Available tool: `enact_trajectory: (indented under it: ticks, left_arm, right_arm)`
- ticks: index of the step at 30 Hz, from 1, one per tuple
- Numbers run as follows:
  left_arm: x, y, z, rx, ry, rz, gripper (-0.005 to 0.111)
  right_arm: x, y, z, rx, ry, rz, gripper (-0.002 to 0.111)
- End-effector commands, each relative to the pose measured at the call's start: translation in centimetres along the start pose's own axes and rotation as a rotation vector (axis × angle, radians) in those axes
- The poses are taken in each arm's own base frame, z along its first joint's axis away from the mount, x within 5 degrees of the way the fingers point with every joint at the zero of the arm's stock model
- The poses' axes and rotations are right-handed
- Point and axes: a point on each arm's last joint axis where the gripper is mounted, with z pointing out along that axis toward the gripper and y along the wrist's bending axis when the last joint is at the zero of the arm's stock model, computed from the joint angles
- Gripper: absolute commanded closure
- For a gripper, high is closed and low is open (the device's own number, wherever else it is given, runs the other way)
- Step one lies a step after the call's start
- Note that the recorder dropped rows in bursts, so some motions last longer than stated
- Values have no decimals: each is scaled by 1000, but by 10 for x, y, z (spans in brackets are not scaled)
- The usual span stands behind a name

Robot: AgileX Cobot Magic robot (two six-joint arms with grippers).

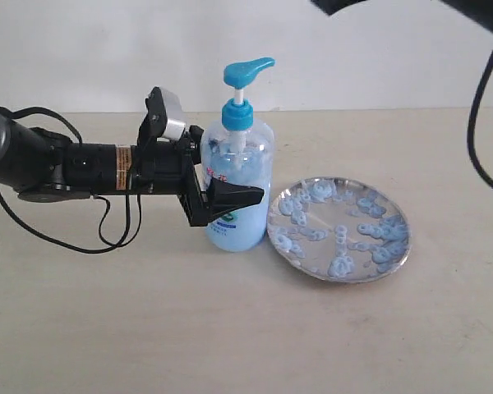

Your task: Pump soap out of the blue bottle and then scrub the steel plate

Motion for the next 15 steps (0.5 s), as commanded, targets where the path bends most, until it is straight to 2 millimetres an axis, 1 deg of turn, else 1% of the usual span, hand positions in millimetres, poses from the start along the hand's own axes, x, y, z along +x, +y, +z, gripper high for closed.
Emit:
enact_trajectory:
  ticks: [1,5,6,8,10,11,14,15]
  left_arm:
    - [-11,1,-2,13,-106,-27,103]
    - [-8,8,-8,-19,-94,-38,102]
    - [-6,10,-9,-28,-76,-36,100]
    - [-2,12,-13,-32,-47,-27,90]
    - [0,13,-16,-17,-33,-13,72]
    - [0,13,-18,-13,-34,-11,59]
    - [-2,18,-20,-53,-66,-51,13]
    - [-4,21,-20,-81,-85,-69,1]
  right_arm:
    - [-2,-22,-12,187,118,-60,101]
    - [-7,-30,-19,247,150,-103,101]
    - [-7,-30,-20,249,153,-95,101]
    - [-9,-31,-22,250,153,-85,101]
    - [-9,-30,-22,243,159,-84,101]
    - [-8,-29,-22,237,167,-83,101]
    - [-2,-27,-24,230,186,-84,101]
    - [2,-26,-26,226,196,-85,101]
